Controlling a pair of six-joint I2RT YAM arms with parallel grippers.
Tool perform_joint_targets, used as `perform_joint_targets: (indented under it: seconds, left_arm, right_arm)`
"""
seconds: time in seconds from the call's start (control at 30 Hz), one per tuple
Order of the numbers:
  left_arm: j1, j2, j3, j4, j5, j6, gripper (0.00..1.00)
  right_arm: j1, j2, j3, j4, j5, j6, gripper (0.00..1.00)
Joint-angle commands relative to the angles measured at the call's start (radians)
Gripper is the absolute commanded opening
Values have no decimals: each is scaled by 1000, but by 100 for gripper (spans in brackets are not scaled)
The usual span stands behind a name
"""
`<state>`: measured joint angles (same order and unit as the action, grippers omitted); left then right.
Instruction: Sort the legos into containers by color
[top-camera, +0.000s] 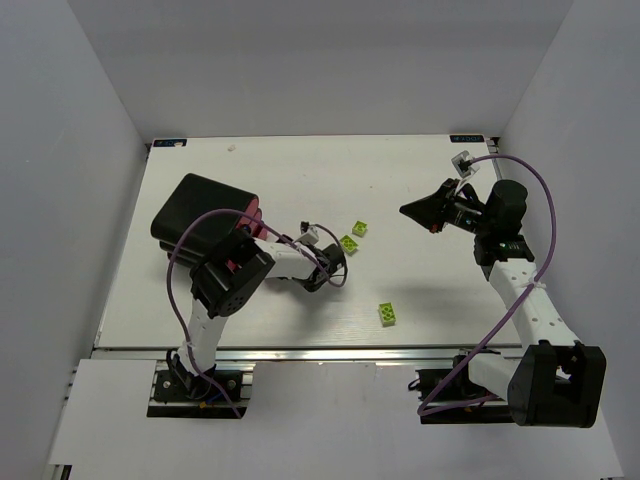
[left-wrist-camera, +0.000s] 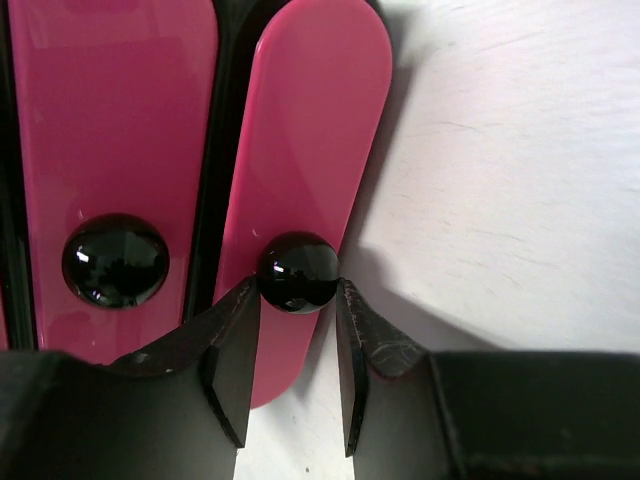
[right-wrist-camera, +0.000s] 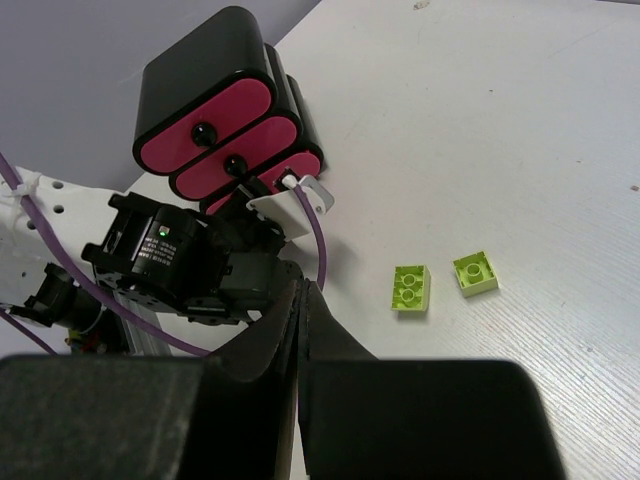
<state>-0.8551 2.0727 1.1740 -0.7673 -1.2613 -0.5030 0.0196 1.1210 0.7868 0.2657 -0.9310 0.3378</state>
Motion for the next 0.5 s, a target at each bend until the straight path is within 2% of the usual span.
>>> perform_joint_targets:
  seconds: [0.0, 0.37, 0.47]
  left_arm:
    - [-32, -22, 55, -27, -17, -23, 26]
    - [-119, 12, 164, -139, -10, -118, 28]
    - [-128, 21, 168, -168, -9, -160, 33]
  right_arm:
    - [-6, 3, -8, 52, -20, 4, 0]
    - [-4, 0, -6, 52, -23, 6, 0]
    - [-3, 0, -4, 52, -29, 7, 0]
